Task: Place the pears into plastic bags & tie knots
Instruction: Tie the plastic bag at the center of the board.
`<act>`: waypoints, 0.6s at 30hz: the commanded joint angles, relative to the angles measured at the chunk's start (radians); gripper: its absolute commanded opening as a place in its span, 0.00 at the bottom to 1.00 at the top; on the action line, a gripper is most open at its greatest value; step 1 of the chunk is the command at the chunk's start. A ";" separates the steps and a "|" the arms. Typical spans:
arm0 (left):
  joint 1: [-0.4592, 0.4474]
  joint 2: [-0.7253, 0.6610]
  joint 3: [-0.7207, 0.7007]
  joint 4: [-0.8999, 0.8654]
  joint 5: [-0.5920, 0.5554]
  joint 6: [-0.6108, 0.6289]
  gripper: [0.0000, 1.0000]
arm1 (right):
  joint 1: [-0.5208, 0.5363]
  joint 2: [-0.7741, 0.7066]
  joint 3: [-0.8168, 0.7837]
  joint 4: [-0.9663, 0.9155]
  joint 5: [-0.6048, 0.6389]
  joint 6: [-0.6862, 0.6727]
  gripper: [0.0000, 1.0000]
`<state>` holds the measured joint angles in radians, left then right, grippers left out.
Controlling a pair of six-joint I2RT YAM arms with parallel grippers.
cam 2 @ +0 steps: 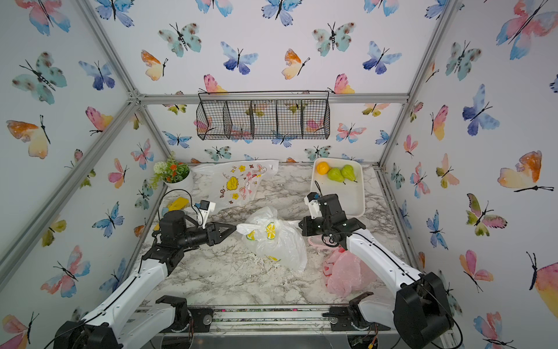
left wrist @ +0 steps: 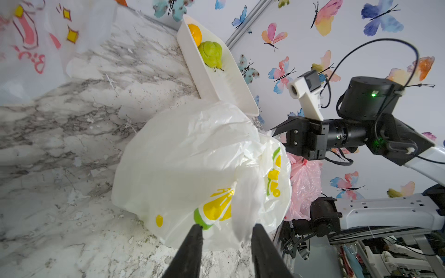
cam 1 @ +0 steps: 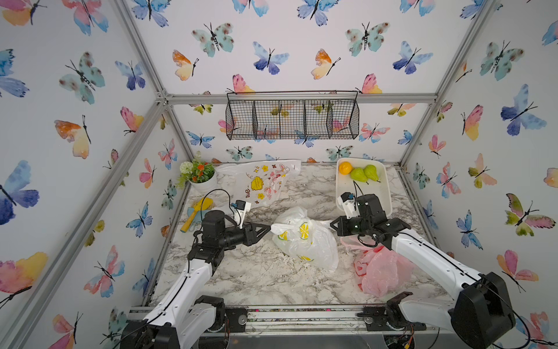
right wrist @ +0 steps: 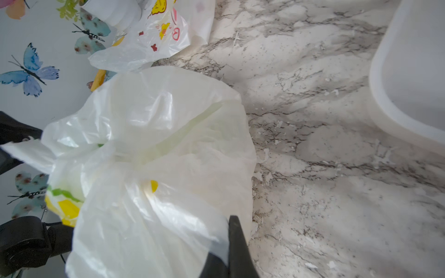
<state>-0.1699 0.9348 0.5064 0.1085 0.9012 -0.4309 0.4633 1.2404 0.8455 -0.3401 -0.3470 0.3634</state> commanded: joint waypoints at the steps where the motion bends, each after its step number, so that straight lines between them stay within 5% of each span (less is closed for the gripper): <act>1: 0.002 0.005 -0.003 0.056 0.075 -0.078 0.59 | -0.006 0.004 0.023 -0.035 -0.011 0.024 0.03; 4: -0.006 0.051 -0.005 0.042 0.068 -0.070 0.72 | -0.006 0.005 0.024 -0.019 -0.032 0.038 0.03; 11: -0.170 0.098 0.087 -0.003 -0.113 -0.015 0.74 | -0.006 0.007 0.010 -0.003 -0.028 0.053 0.03; 15: -0.235 0.176 0.136 -0.010 -0.157 0.022 0.63 | -0.006 0.014 0.007 0.012 -0.021 0.066 0.03; 18: -0.277 0.210 0.168 -0.030 -0.184 0.046 0.43 | -0.006 0.015 0.017 -0.004 0.007 0.084 0.03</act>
<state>-0.4187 1.1244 0.6449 0.1047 0.7723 -0.4316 0.4576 1.2476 0.8459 -0.3370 -0.3637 0.4244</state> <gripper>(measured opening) 0.468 0.048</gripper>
